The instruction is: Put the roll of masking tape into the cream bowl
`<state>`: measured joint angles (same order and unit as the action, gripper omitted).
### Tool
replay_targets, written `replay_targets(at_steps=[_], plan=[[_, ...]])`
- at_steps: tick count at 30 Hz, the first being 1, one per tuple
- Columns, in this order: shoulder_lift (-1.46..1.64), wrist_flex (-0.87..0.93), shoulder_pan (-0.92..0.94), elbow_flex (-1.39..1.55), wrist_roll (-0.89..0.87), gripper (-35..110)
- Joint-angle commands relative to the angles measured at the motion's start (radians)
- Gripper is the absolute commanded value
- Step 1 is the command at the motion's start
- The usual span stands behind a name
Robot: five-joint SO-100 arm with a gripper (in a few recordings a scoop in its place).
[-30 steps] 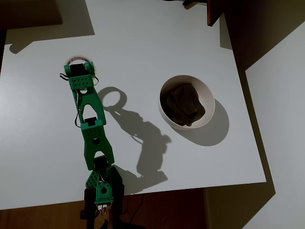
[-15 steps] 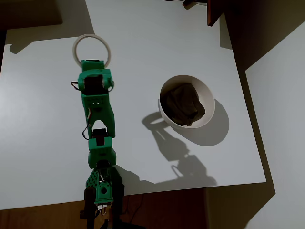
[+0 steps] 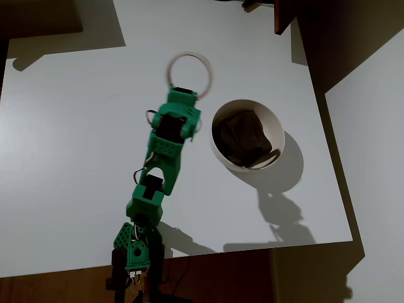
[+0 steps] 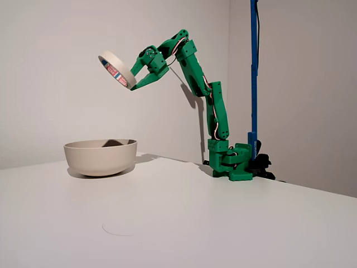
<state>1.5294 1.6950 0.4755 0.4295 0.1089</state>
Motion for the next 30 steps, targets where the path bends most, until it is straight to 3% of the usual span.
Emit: replay_targets(at_steps=[1,14,25,30], plan=[[0.021,-0.057,0.166,-0.058,0.048,-8],[-0.275,-0.143,0.512,-0.058,0.095,-8],[-0.423,-0.130,0.650,-0.058,0.146,-8],[-0.460,-0.107,0.626,-0.058,0.153,-8]])
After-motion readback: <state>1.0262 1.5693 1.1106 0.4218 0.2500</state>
